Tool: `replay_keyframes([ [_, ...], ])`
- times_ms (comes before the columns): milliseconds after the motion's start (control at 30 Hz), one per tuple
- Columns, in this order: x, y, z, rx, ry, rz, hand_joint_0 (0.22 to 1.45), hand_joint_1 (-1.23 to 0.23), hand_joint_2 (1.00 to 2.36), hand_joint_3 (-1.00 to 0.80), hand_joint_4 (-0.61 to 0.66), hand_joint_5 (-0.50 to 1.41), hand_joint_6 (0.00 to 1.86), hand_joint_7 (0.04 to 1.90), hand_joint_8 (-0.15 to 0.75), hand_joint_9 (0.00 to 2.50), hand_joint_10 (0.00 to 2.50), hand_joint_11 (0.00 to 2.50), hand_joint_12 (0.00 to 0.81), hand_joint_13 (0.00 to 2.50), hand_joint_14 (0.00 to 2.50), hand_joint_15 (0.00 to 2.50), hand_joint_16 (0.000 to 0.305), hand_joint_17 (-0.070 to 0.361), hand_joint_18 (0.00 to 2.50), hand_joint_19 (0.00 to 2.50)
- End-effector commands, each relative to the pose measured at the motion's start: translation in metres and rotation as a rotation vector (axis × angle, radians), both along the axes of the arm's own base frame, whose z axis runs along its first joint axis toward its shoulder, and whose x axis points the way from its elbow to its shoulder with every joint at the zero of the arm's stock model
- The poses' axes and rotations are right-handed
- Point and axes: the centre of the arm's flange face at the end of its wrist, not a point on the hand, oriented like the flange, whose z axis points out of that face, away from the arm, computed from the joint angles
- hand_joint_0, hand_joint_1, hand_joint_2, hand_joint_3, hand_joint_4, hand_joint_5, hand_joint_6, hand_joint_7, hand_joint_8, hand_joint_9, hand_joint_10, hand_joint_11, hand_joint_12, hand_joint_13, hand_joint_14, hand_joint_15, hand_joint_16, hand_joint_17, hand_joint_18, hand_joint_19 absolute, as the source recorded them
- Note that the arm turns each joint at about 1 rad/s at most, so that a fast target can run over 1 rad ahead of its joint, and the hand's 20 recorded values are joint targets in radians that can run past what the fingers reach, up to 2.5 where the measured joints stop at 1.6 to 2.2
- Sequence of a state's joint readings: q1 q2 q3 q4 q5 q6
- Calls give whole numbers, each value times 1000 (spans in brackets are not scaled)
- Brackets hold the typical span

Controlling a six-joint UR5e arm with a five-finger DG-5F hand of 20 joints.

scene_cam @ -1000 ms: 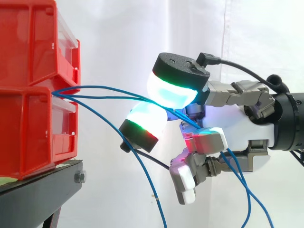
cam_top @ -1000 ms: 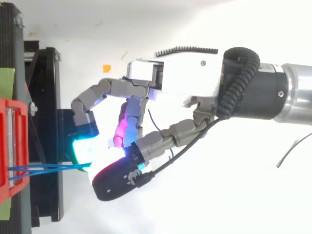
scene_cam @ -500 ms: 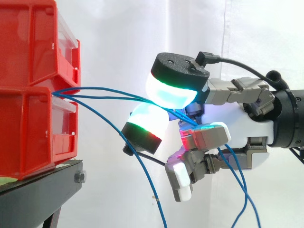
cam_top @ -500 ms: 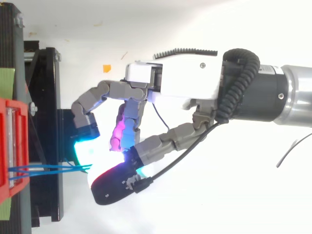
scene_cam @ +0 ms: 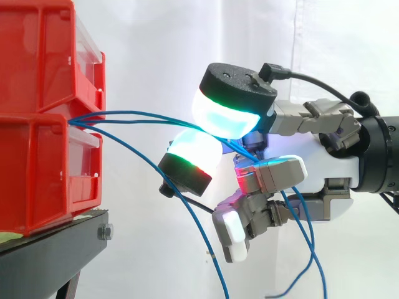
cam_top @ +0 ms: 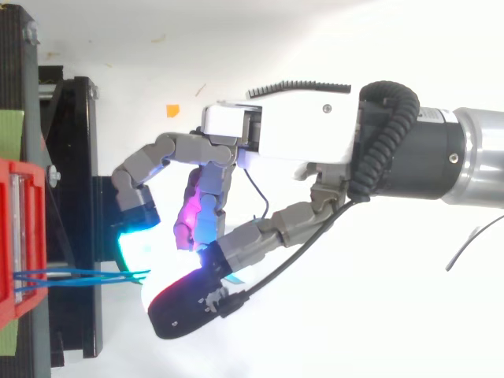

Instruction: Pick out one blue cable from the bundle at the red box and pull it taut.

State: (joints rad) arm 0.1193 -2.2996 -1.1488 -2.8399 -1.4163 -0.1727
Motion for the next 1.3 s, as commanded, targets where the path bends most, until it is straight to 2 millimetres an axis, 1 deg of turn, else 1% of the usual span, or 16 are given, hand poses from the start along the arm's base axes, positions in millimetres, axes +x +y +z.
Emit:
replay_keyframes([
  [0,0,0,0,2,1,0,803,-856,1014,-333,-126,-152,953,1386,226,1524,32,1206,316,1127,23,533,47,106,838,663],
  [100,0,0,0,2,1,0,824,-871,1012,-371,-150,-145,952,1417,234,1566,33,1216,305,1141,22,537,46,103,849,672],
  [233,0,0,0,-1,0,0,823,-872,1011,-373,-159,-141,952,1414,232,1601,34,1230,300,1151,24,542,45,101,848,672],
  [433,0,0,0,-2,-2,0,778,-877,1016,-317,-100,-125,948,1378,229,1676,34,1235,307,1191,22,546,45,100,895,664],
  [500,0,0,0,-2,-2,0,734,-894,1021,-236,-53,-110,943,1360,220,1712,34,1221,307,1222,22,552,45,101,917,663],
  [600,0,0,0,-2,-2,0,723,-894,1020,-227,-39,-108,940,1366,217,1713,35,1218,311,1234,22,548,45,102,931,657],
  [767,0,0,0,-2,-2,0,798,-897,1016,-314,-89,-130,947,1377,237,1592,34,1191,301,1173,22,547,45,101,891,643],
  [900,0,0,0,0,-2,0,843,-911,1012,-374,-121,-156,960,1351,207,1503,32,1158,289,1117,23,538,42,95,824,638],
  [1000,0,0,0,0,-2,0,851,-915,1010,-390,-131,-173,964,1294,205,1445,31,1136,285,1071,23,519,42,96,805,636],
  [1267,1,0,1,3,-4,0,839,-919,1011,-386,-88,-201,962,1124,183,1322,30,1124,288,1031,21,518,44,99,785,626],
])
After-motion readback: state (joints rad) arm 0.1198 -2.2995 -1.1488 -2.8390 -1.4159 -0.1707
